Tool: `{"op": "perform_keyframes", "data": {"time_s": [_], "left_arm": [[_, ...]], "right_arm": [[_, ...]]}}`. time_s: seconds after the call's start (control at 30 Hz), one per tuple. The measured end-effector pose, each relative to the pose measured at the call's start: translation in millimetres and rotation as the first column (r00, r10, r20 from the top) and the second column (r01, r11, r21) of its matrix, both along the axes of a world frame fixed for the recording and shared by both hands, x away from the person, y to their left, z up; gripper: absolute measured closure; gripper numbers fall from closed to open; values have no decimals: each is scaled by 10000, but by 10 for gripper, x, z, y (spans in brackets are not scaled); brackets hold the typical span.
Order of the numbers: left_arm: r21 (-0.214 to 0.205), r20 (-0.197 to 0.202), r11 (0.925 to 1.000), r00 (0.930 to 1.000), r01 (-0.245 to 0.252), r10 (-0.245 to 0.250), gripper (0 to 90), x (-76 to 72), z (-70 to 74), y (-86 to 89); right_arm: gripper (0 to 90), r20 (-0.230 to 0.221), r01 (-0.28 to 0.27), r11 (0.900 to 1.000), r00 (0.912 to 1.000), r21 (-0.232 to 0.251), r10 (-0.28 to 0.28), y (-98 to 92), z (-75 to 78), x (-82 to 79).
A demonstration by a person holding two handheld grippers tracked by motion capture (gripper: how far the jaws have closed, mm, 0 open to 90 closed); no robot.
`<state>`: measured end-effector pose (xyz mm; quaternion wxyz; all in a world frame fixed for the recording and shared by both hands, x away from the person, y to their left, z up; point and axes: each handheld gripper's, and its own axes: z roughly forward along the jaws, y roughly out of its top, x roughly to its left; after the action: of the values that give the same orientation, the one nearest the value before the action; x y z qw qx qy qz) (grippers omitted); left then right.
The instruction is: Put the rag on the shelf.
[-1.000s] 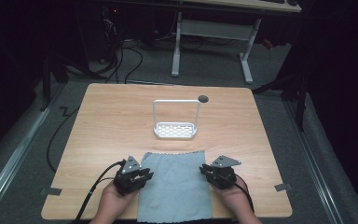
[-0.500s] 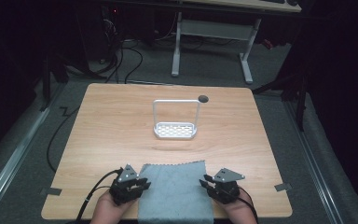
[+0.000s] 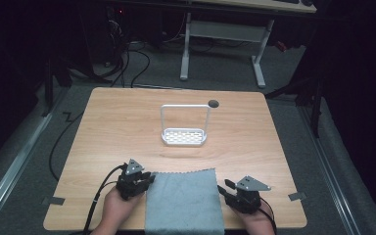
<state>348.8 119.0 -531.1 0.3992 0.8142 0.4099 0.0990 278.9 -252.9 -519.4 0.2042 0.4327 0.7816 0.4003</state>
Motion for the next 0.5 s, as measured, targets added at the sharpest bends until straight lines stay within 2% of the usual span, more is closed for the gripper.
{"op": "perform_keyframes", "data": {"time_s": [0.1,0.13,0.17,0.2,0.23,0.33,0.43,0.5], "left_arm": [[-111,-61,9999,10000,43,-44,803,25,-9,5],[-139,-78,9999,10000,30,-31,822,30,-11,6],[-178,-70,9998,10000,69,-71,861,41,-19,14],[-178,-70,9998,10000,69,-71,872,41,-19,14],[-169,-32,9998,9999,124,-124,876,43,-22,16],[-266,-47,9995,9998,194,-196,883,52,-29,23],[-391,-123,9990,9997,196,-201,885,56,-34,34],[-506,-184,9985,9996,188,-197,885,60,-39,48]], "right_arm": [[537,94,222,9996,9997,-159,-220,86,75,138],[530,-16,302,9994,9995,-153,-302,108,87,202],[523,-159,432,9990,9989,-113,-434,137,96,336],[523,-159,432,9990,9989,-113,-434,137,96,336],[521,-434,543,9985,9976,-5,-543,162,89,482],[520,-548,676,9976,9962,-146,-683,194,63,578],[526,-931,672,9971,9932,-349,-702,220,-23,659],[541,-868,595,9977,9943,-336,-622,222,-35,661]]}}
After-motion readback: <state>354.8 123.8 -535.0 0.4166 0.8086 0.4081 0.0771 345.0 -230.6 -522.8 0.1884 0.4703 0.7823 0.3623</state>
